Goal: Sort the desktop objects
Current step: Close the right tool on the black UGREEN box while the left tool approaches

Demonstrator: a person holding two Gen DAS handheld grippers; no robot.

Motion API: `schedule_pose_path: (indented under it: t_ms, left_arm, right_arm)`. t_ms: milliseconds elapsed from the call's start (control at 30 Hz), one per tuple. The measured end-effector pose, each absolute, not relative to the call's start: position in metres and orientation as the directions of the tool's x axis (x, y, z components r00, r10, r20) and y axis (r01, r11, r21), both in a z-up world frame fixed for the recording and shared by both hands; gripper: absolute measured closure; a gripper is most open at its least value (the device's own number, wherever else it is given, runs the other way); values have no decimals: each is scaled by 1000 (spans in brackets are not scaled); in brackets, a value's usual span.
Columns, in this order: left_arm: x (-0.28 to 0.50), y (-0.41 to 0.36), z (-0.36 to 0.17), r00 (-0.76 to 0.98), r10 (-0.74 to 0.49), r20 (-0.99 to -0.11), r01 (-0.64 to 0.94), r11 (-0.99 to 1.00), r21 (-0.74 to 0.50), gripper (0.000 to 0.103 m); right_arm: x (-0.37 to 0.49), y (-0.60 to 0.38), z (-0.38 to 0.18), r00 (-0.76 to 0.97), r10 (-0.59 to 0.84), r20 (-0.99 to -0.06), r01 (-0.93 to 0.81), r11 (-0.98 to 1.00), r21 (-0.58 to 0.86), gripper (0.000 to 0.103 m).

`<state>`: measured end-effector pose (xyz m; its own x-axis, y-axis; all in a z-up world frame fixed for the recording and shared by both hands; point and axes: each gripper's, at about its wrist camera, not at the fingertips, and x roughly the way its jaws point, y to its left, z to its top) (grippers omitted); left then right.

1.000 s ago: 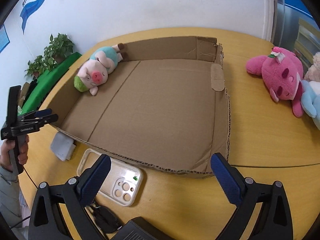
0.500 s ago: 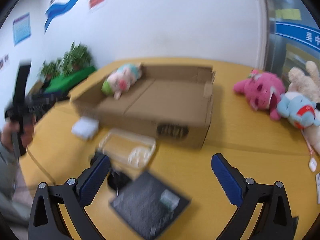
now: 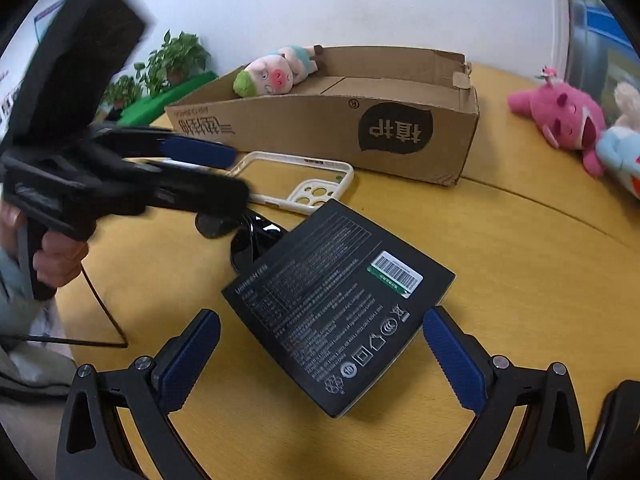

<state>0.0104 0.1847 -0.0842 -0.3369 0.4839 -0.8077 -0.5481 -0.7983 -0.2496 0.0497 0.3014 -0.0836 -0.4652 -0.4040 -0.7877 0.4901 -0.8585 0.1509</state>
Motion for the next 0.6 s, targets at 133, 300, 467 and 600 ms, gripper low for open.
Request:
schedule_pose_path:
  t_ms: [133, 300, 467, 600]
  left_arm:
    - [8, 215, -99, -229, 520, -823, -595, -744, -304, 25]
    - [15, 242, -115, -171, 453, -875, -621, -739, -261, 26]
    - [23, 257, -111, -132, 489, -862, -648, -701, -298, 35]
    - [18, 259, -113, -128, 478, -869, -620, -722, -307, 35]
  right_arm:
    - [53, 319, -90, -467, -378, -799, 443, -882, 159, 1]
    - [58, 338, -95, -460, -404, -791, 431, -880, 200, 4]
    - [66, 351, -96, -437, -420, -795, 464, -863, 201, 3]
    - [73, 350, -102, -428, -405, -808, 505, -849, 158, 9]
